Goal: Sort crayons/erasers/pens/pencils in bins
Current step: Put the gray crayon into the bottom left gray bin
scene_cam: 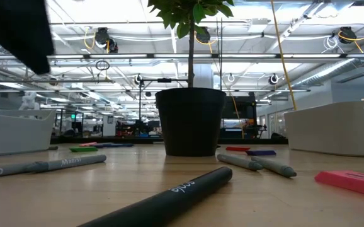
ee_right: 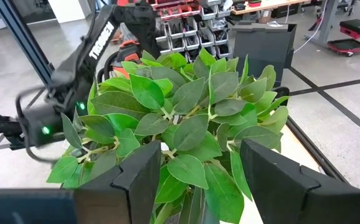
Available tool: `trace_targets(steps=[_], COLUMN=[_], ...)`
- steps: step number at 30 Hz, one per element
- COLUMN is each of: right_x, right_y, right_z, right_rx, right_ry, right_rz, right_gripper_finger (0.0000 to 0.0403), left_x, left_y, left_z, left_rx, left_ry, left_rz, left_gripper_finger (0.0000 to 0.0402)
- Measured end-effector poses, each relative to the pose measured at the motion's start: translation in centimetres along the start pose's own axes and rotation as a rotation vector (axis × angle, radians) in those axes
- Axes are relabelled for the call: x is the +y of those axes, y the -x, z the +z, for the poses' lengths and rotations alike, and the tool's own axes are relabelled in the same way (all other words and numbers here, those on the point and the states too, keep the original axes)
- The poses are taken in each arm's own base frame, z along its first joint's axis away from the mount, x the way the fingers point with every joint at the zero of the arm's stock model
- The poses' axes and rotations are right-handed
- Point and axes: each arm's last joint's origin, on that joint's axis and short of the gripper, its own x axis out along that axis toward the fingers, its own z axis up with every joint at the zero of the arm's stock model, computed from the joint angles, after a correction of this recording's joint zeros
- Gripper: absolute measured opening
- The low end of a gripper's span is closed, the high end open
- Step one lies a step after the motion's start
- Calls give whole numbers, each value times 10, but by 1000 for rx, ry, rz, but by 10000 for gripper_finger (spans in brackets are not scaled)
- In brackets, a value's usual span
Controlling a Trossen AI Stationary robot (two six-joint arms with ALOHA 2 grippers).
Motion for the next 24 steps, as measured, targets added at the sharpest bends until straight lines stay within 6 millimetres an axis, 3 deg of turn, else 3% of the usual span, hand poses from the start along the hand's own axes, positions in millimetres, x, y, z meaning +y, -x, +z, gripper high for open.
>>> trace_targets(steps=[6,13,24], right_x=[0,0,0], right_y=[0,0,0], right_z=[0,0,0], right_rx=[0,0,0], right_ry=[0,0,0], right_rz=[0,0,0], right_gripper_finger=[212,212,212], left_x=[6,8,9], left_y=[-33,-60,-81], left_z=[16,19,20], left_rx=[2,-1,-10], left_ry=[57,96,185], left_rz=[95,142,176], left_gripper_finger=[170,170,170])
